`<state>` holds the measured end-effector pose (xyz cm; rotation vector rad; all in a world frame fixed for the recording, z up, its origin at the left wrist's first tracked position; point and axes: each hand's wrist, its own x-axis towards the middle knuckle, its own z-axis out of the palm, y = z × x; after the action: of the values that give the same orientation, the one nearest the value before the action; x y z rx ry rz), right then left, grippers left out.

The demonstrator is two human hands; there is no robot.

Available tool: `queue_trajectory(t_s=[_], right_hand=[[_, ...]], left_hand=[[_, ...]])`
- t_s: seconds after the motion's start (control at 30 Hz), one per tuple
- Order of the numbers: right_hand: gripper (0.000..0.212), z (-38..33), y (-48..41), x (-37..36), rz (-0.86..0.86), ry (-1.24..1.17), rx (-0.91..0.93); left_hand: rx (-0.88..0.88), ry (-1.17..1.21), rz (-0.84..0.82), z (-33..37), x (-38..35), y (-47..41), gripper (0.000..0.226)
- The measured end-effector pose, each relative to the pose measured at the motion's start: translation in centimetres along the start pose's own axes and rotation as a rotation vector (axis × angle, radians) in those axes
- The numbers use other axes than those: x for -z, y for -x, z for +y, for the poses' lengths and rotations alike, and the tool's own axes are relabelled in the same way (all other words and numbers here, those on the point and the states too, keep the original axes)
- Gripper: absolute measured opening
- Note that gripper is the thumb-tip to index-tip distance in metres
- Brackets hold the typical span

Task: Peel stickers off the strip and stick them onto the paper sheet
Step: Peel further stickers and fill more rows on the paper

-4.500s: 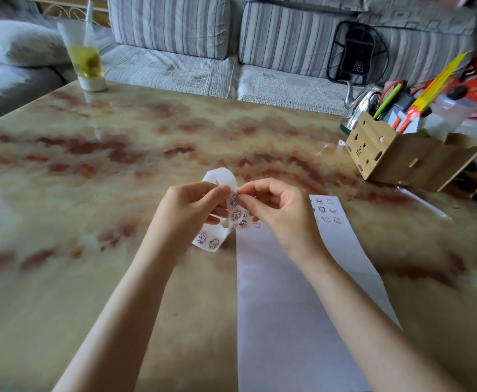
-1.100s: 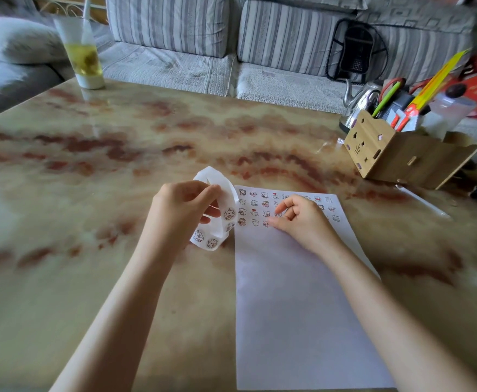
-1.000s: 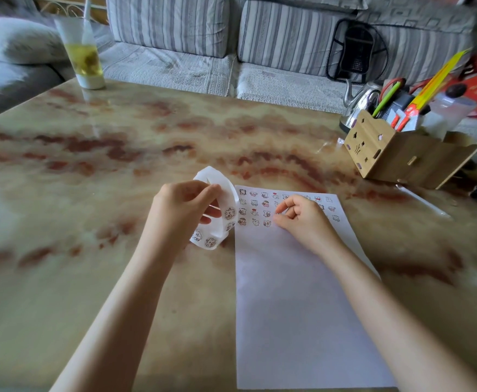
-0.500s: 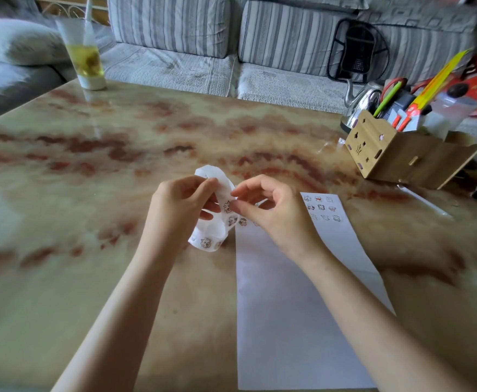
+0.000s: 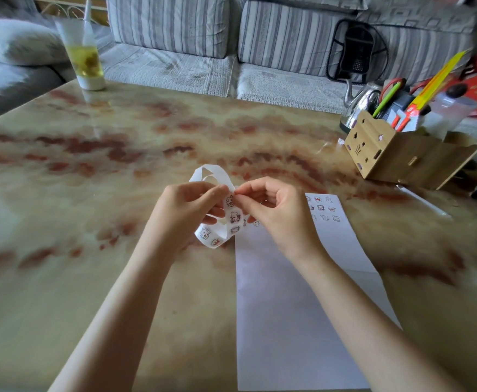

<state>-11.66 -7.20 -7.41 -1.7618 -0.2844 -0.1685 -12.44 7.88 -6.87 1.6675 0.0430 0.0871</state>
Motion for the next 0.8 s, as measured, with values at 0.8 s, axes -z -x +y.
queue_trajectory(t_s=[0.8], right_hand=[[0.007, -0.31, 0.84, 0.8, -0.063, 0.307, 0.191]], left_hand=[[-0.01, -0.085, 0.029, -0.25, -0.2, -0.01, 0.02]])
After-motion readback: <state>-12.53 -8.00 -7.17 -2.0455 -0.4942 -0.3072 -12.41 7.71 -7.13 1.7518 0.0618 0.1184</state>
